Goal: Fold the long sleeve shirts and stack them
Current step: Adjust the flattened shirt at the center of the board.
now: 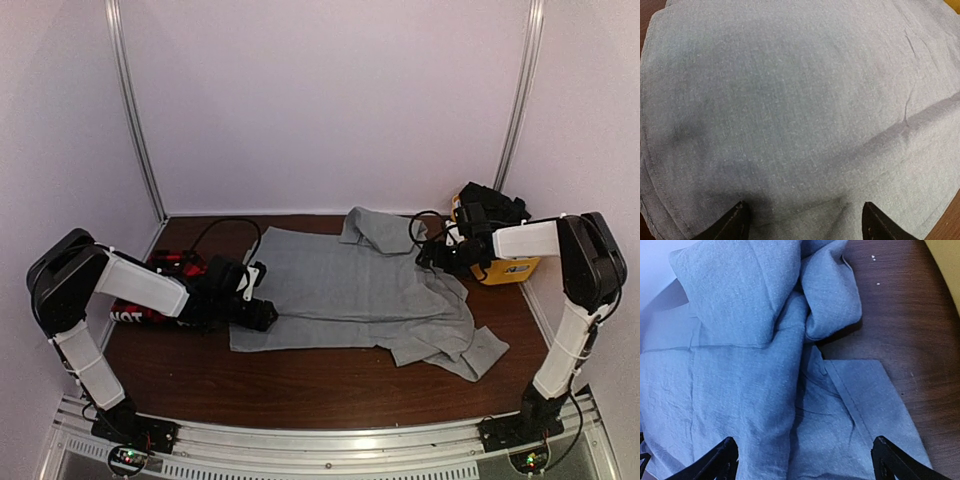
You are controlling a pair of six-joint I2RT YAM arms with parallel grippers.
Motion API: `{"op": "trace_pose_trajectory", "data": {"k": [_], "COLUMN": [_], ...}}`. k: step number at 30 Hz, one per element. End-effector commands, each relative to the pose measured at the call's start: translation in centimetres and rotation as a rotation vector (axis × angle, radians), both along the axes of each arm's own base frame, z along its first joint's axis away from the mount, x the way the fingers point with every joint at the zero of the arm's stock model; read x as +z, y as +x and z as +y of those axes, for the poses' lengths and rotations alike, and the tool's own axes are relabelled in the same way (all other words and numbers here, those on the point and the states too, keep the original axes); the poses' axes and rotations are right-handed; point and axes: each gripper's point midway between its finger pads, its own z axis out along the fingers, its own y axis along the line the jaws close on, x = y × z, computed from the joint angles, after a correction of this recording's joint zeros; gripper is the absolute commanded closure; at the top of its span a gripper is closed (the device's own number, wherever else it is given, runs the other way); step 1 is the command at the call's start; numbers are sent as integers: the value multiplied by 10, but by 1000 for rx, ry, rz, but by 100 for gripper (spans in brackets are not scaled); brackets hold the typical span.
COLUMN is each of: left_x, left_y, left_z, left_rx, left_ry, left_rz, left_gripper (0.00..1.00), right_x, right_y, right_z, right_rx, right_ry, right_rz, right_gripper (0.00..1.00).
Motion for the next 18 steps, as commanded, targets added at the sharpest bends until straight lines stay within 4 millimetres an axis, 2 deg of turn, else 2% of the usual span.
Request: {"op": "trace_pose_trajectory", "data": {"k": [1,9,12,18], "left_x": [1,-8,-13,-28], "left_y": [-2,-4,-4,-12], "left_z": [-7,-4,0,16], "left_rx": [-11,-5,11,50], "left_ry": [-18,-1,23,84], "left_rz": [18,33,50,88], "left_gripper": [22,22,22,22], "right_x": [6,-15,-23,-32], "right_y": [18,30,34,31], "right_z": [19,29,18,-19], "right_rx": [35,35,-7,-118], "right_ry": [120,212,188,86], "right_rz": [-58,-41,-35,-23], "right_gripper": [7,8,8,7]}}
